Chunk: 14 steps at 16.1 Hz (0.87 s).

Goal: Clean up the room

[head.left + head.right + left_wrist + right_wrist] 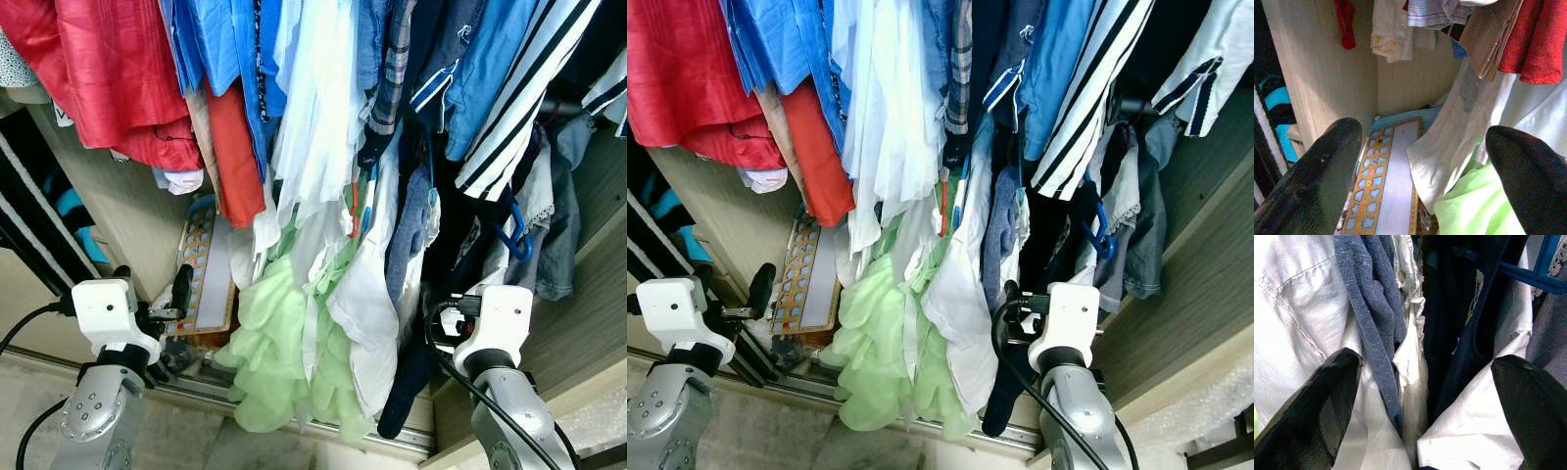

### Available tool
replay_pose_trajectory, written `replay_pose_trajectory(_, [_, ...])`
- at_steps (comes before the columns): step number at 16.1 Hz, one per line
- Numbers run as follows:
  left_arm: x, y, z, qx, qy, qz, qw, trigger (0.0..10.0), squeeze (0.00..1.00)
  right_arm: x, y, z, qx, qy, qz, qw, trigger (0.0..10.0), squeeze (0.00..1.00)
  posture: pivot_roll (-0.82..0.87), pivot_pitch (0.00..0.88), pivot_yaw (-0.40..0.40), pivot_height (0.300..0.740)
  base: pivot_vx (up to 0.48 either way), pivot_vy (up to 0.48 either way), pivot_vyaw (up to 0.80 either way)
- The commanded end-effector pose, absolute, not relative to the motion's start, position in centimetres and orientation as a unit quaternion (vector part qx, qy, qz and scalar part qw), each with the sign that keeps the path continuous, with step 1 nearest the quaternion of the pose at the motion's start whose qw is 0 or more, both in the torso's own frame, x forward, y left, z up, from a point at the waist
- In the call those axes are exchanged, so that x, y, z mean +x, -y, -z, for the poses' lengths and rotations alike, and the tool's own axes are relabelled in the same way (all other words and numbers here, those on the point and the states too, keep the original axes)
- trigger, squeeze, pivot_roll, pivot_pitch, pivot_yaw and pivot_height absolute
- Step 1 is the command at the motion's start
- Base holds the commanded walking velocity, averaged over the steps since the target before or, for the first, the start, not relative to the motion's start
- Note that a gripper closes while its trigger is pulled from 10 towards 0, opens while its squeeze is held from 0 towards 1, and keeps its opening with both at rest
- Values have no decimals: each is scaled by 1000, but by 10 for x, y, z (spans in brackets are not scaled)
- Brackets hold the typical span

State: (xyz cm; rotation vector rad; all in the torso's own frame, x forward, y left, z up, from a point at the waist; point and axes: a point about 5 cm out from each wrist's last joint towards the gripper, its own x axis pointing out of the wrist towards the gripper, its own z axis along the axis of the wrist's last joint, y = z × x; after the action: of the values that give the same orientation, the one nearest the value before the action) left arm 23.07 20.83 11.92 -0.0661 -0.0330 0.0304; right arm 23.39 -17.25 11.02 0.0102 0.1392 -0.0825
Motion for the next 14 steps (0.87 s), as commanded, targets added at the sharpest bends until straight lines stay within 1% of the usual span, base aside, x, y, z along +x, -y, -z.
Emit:
replay_pose_trajectory(1, [235,-216,-111,-2,21,-16,1000,10000,0,241,173,-108,-8,-61,25,998,10000,0,-82,0,1,740,0,0,0])
replay_pose_trajectory(2, [255,-217,-110,48,55,13,997,10000,0,261,173,-118,-16,-9,-11,1000,10000,0,-88,0,-12,740,0,0,0])
replay_pose_trajectory(3, [256,-215,-110,50,61,16,997,10000,0,261,173,-117,-19,-3,-16,1000,10000,0,-88,0,-12,740,0,0,0])
replay_pose_trajectory(4, [259,-220,-110,42,58,-16,997,10000,0,264,180,-113,-42,-12,0,999,10000,0,-86,0,-17,740,0,0,0])
replay_pose_trajectory(5, [259,-215,-118,50,75,-4,996,10000,0,266,182,-119,-40,-6,-1,999,10000,0,-87,0,-29,740,0,0,0])
replay_pose_trajectory(6, [264,-210,-122,66,86,16,994,10000,0,272,179,-123,-59,5,-18,998,10000,0,-96,0,-29,740,0,0,0])
replay_pose_trajectory(7, [269,-216,-116,62,88,-3,994,10000,0,277,181,-119,-59,8,-14,998,10000,0,-93,0,-29,740,0,0,0])
replay_pose_trajectory(8, [272,-216,-117,65,104,-11,992,10000,0,281,182,-123,-39,16,-4,999,10000,0,-86,0,-37,740,0,0,0])
replay_pose_trajectory(10, [270,-214,-120,71,124,-19,990,10000,0,286,179,-129,-28,35,0,999,10000,0,-69,0,-42,740,0,0,0])
replay_pose_trajectory(12, [265,-215,-108,77,112,-33,990,10000,0,284,178,-118,-23,25,1,999,10000,0,-68,0,-40,740,0,0,0])
replay_pose_trajectory(14, [263,-216,-99,73,101,-38,992,10000,0,281,175,-104,-37,12,-7,999,10000,0,-65,0,-39,740,0,0,0])
